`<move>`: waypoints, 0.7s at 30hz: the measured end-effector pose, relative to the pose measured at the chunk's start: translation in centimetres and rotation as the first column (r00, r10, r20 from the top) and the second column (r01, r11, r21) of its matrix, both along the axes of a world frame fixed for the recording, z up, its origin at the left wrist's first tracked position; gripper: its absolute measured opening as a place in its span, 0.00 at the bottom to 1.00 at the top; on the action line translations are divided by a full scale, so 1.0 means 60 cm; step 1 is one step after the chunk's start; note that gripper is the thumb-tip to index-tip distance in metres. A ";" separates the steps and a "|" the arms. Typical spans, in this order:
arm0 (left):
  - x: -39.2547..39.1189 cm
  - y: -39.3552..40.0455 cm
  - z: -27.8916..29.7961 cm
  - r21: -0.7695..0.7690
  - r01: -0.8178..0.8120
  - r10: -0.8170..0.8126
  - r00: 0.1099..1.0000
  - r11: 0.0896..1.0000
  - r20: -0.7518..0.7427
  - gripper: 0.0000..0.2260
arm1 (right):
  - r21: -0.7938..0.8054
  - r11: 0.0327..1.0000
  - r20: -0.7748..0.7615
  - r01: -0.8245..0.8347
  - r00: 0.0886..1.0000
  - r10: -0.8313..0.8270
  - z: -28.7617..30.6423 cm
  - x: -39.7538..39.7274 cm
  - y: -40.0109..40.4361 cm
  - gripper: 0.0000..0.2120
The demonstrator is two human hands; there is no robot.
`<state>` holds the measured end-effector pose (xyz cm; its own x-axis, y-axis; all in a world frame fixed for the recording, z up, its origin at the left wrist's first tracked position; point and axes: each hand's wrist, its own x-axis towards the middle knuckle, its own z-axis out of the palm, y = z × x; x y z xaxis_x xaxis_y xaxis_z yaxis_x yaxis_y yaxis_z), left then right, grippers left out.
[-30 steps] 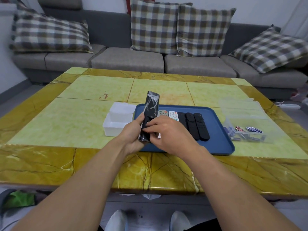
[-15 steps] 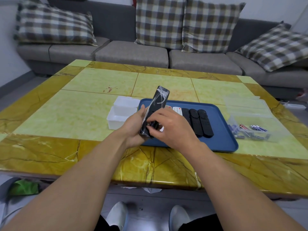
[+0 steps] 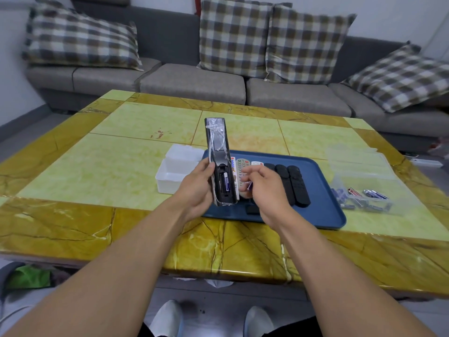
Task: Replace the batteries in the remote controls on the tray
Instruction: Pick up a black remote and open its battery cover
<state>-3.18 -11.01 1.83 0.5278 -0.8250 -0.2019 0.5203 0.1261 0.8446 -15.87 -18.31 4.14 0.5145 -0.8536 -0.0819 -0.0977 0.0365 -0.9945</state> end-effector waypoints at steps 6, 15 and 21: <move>-0.008 0.002 0.005 -0.032 0.010 -0.008 0.999 0.999 0.047 0.14 | -0.051 0.997 -0.217 -0.050 0.975 0.038 0.011 0.007 0.012 0.08; -0.018 0.001 0.005 -0.065 0.050 -0.041 0.990 0.997 0.139 0.14 | 0.106 0.993 -0.122 0.048 0.992 -0.034 0.002 0.018 0.020 0.07; -0.029 0.005 0.008 -0.025 0.097 -0.083 0.938 0.995 0.336 0.14 | 0.337 0.941 -0.135 0.026 0.991 0.022 0.018 0.018 0.020 0.04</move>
